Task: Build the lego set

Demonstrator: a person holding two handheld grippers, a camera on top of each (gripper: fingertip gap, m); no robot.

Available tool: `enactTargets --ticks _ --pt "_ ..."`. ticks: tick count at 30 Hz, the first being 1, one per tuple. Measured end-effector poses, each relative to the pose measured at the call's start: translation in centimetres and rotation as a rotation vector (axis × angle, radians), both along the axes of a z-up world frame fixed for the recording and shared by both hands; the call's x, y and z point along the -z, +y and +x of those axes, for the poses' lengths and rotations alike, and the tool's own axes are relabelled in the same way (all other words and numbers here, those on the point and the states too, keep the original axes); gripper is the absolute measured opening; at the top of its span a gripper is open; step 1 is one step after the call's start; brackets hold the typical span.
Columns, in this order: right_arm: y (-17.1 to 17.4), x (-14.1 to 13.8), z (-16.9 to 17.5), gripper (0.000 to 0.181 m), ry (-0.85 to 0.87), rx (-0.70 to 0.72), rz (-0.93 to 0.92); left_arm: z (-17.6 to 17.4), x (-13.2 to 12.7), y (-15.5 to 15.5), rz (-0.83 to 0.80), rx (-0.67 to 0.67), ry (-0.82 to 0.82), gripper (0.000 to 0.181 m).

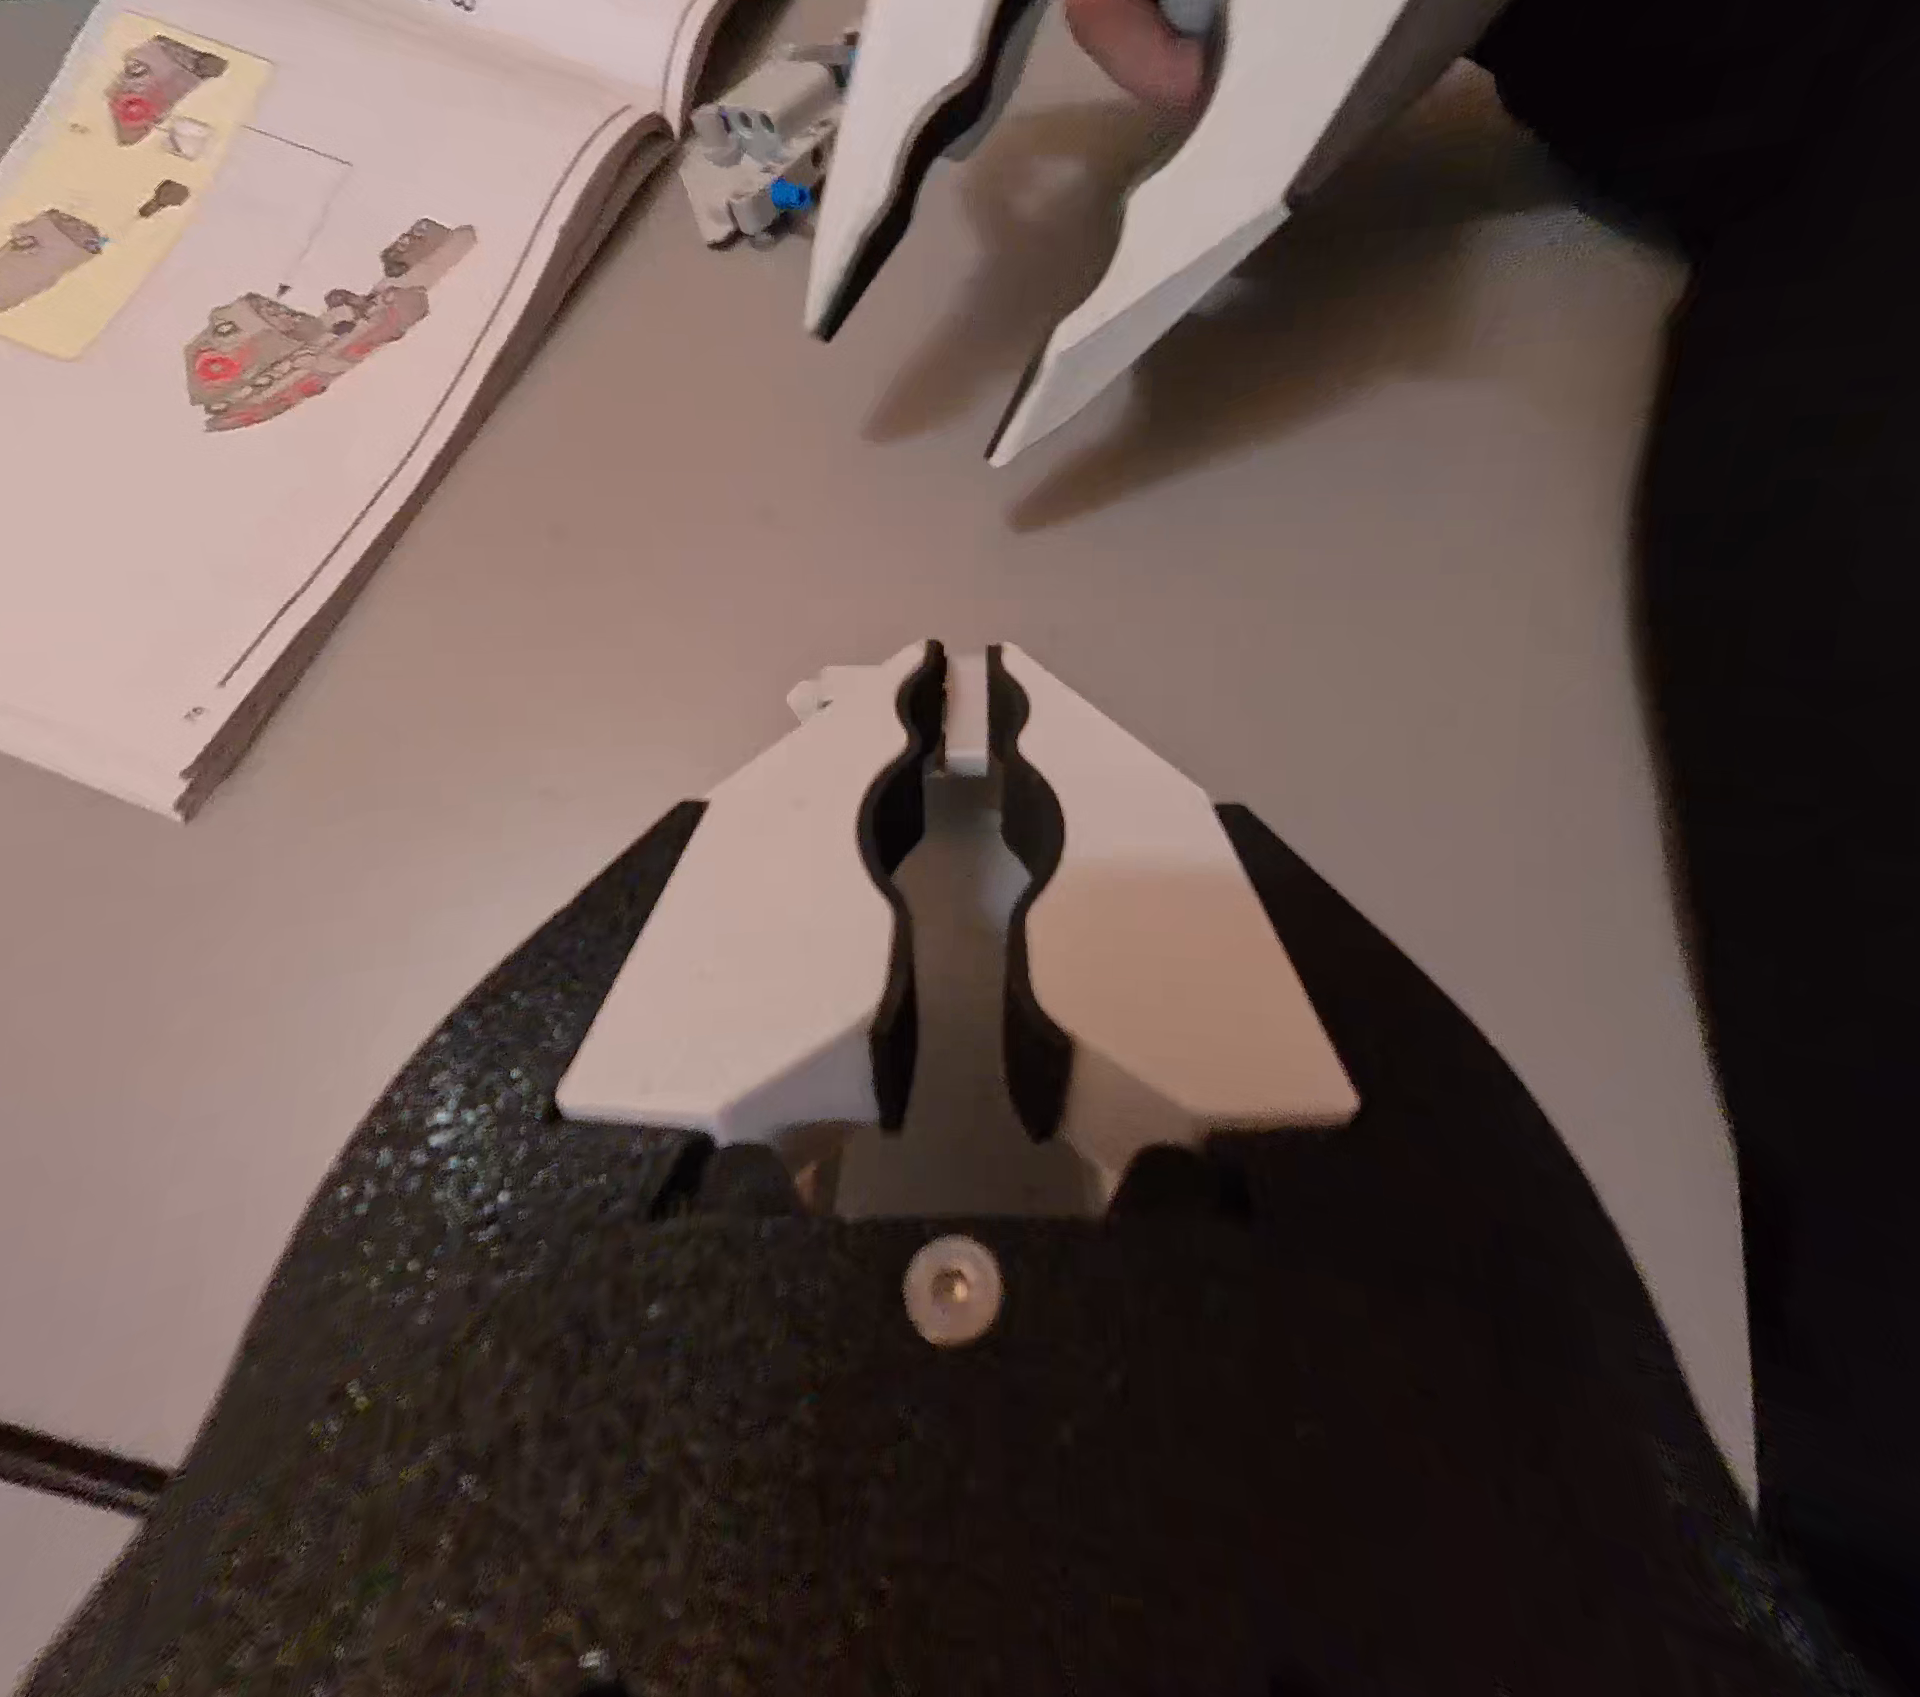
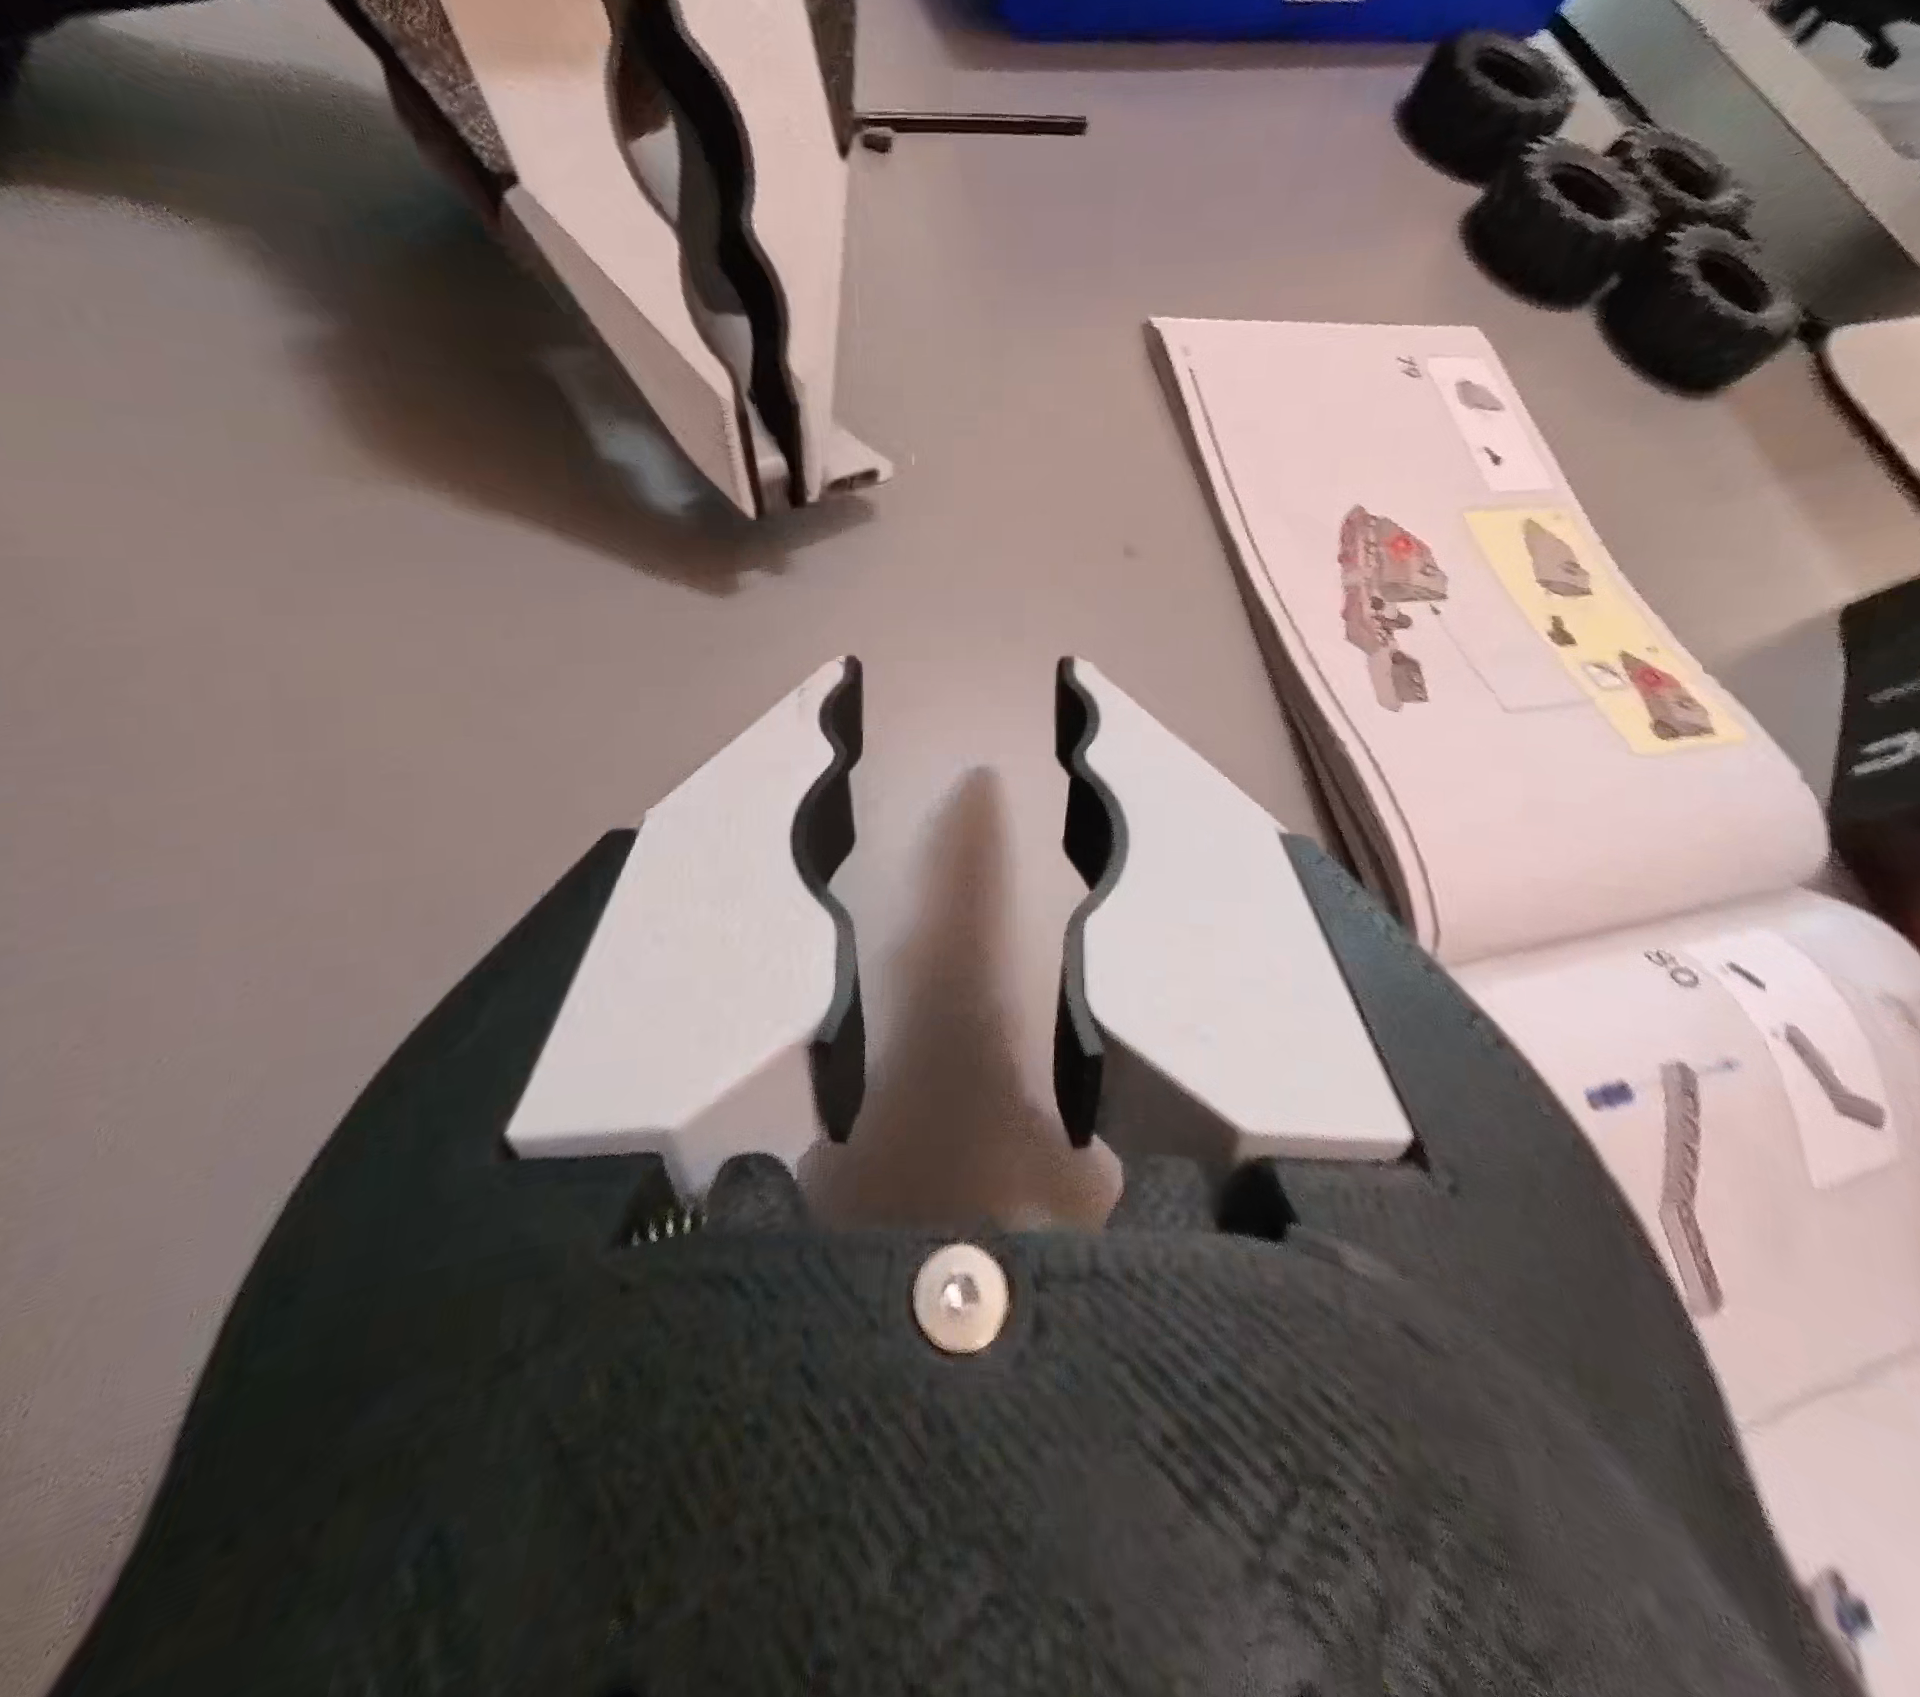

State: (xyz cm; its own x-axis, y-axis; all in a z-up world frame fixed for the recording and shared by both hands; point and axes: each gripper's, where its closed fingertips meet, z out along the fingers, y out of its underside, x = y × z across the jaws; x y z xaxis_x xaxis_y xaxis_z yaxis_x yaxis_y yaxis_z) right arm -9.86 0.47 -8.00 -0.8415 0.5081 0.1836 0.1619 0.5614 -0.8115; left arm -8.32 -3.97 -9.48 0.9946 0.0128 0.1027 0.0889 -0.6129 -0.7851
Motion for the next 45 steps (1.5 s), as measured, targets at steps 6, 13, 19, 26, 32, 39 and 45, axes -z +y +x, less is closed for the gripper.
enactTargets --ticks 6,13,19,26,32,39,45 --pt "-2.4 1.6 -0.2 0.041 -0.035 -0.153 0.069 0.8 1.2 -0.6 -0.056 0.05 0.041 0.005" --pt "-3.4 1.9 -0.3 0.042 -0.029 -0.19 0.102 0.7 1.1 -0.8 -0.067 0.018 0.096 0.012" --pt "-0.8 0.8 -1.1 0.041 -0.027 -0.076 0.097 -0.1 -0.3 -1.5 -0.126 -0.085 0.159 0.025" --pt "5.6 -5.0 -5.6 0.039 0.096 0.196 0.029 -0.6 1.3 -1.3 -0.239 -0.114 0.264 0.005" --pt "3.7 -5.3 -3.9 0.053 0.013 0.058 -0.142 -1.2 -6.9 2.8 0.4 -0.251 -0.234 0.005" --pt "-1.1 -11.2 -0.9 0.034 -0.357 -0.142 -0.981 -1.3 -15.4 1.6 1.121 -0.103 -0.864 0.005" --pt "-2.2 -13.7 0.3 0.022 -0.674 -0.301 -1.339 0.1 -15.6 2.4 1.186 -0.015 -0.899 0.005"
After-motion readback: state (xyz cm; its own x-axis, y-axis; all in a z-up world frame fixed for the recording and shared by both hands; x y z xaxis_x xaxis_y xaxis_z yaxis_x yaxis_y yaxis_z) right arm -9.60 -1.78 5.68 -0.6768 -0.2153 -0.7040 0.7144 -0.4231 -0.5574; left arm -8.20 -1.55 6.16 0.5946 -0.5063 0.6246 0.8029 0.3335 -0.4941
